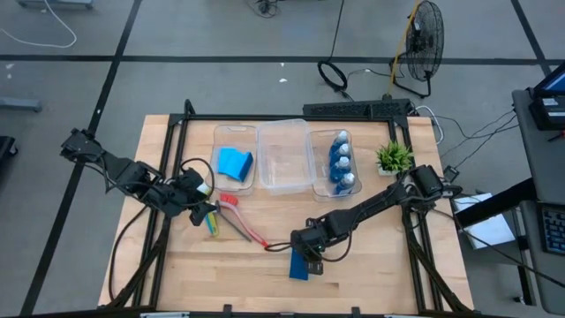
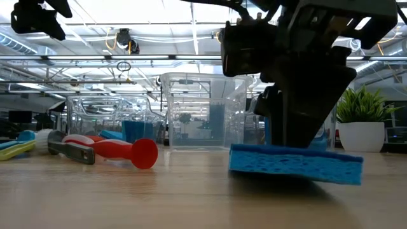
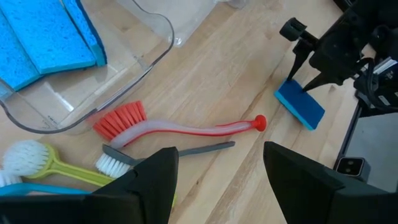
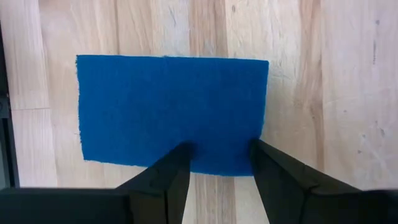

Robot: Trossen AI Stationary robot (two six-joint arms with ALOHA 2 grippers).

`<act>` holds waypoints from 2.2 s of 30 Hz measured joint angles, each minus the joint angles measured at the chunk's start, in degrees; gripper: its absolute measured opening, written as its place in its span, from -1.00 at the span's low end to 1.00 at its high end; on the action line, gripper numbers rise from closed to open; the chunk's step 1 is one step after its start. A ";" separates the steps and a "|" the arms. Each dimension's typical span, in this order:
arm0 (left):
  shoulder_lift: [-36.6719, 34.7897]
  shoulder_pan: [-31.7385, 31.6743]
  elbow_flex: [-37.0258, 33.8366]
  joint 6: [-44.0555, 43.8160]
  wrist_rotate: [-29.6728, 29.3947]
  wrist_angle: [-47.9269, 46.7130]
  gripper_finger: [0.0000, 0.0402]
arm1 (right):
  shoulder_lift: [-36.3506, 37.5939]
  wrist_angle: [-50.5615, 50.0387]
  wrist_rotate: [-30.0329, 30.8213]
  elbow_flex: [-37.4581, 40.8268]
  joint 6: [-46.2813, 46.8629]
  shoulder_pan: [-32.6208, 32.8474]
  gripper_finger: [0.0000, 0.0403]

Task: Pick & Place Kitchen Sink Supplies
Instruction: Put the blue sponge into the left transparent bin

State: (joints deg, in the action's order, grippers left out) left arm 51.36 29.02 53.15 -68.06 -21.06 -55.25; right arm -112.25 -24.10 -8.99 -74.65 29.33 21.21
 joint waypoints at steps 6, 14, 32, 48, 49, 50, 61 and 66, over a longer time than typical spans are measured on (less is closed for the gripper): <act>-0.01 0.00 0.00 -0.08 -0.21 0.05 0.20 | -0.02 -1.21 1.45 -0.02 -0.58 -0.04 -0.23; -0.01 0.00 0.00 -0.12 -0.48 0.39 0.20 | 0.02 -9.09 4.32 -0.20 -1.72 -0.01 -0.23; 0.02 0.00 0.00 1.56 -2.13 3.20 0.20 | 4.61 -27.26 5.54 0.35 3.49 2.22 -0.23; 0.00 0.00 0.00 2.40 -4.55 3.18 0.20 | 20.04 -23.71 1.09 0.17 37.15 3.33 -0.19; -0.01 0.00 0.00 2.39 -4.59 3.20 0.20 | 20.04 -23.74 0.57 0.17 38.90 3.77 -0.16; 0.01 0.00 0.00 2.39 -4.59 3.18 0.20 | 20.04 -23.58 -0.12 0.42 40.43 4.26 -0.12; 0.01 0.00 0.00 3.53 -6.03 3.18 0.20 | 20.04 0.53 -0.61 17.62 62.48 9.74 0.39; 0.01 0.00 0.00 3.58 -6.08 3.18 0.20 | 20.06 15.99 3.91 26.01 71.56 10.49 0.45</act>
State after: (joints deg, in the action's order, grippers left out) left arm 51.37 29.02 53.15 -64.48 -27.14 -52.07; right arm -92.19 -8.11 -5.09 -48.65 100.89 31.70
